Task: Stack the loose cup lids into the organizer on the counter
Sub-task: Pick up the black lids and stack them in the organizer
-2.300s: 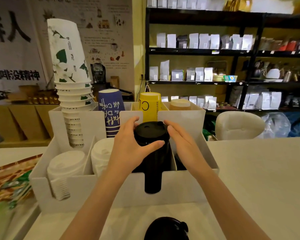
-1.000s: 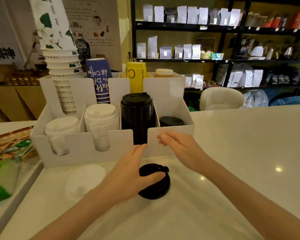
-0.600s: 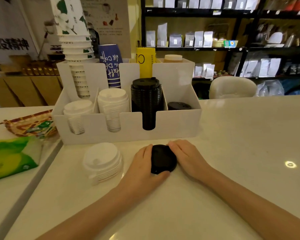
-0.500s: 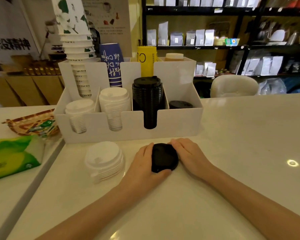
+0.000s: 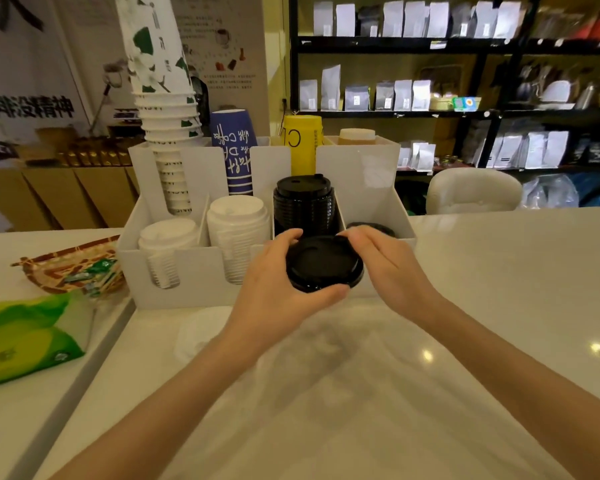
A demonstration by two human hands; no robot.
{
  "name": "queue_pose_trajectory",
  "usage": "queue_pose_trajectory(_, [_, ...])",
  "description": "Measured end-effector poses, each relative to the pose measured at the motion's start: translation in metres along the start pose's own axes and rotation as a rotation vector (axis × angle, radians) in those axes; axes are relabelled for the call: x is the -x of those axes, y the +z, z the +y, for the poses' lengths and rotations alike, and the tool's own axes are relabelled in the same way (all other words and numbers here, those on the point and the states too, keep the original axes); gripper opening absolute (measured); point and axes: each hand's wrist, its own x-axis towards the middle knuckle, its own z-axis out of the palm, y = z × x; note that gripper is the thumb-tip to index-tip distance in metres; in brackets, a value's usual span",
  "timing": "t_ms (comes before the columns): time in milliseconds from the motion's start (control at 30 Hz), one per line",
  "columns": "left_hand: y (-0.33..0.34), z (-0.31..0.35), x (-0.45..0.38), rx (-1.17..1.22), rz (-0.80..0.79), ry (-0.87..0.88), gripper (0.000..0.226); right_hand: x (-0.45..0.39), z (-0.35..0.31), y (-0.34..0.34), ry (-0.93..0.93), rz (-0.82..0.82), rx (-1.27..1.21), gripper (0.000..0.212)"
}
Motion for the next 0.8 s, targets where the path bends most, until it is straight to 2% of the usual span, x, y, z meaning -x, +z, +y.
queue_pose_trajectory(267, [-0.02, 0.022, -0.061, 0.067, 0.172, 0.091, 0.085, -0.061, -0.021, 0.003, -0.082, 0.279, -0.06, 0.035])
queue_pose_trajectory(433, [-0.015, 0.012, -0.092, 0.073, 0.203, 0.1, 0.083, -0.092, -0.019, 0.009, -0.084, 0.453, -0.173, 0.025])
queue_pose_trajectory(567, [-0.008, 0.001, -0.105, 0.044, 0.201, 0.102, 0.082, -0.103, -0.009, 0.016, -0.038, 0.377, -0.306, 0.023])
queue_pose_trajectory(800, [-0.003, -0.02, -0.116, -0.02, 0.128, 0.014, 0.087, -0.115, 0.008, 0.02, -0.024, 0.197, -0.34, 0.029])
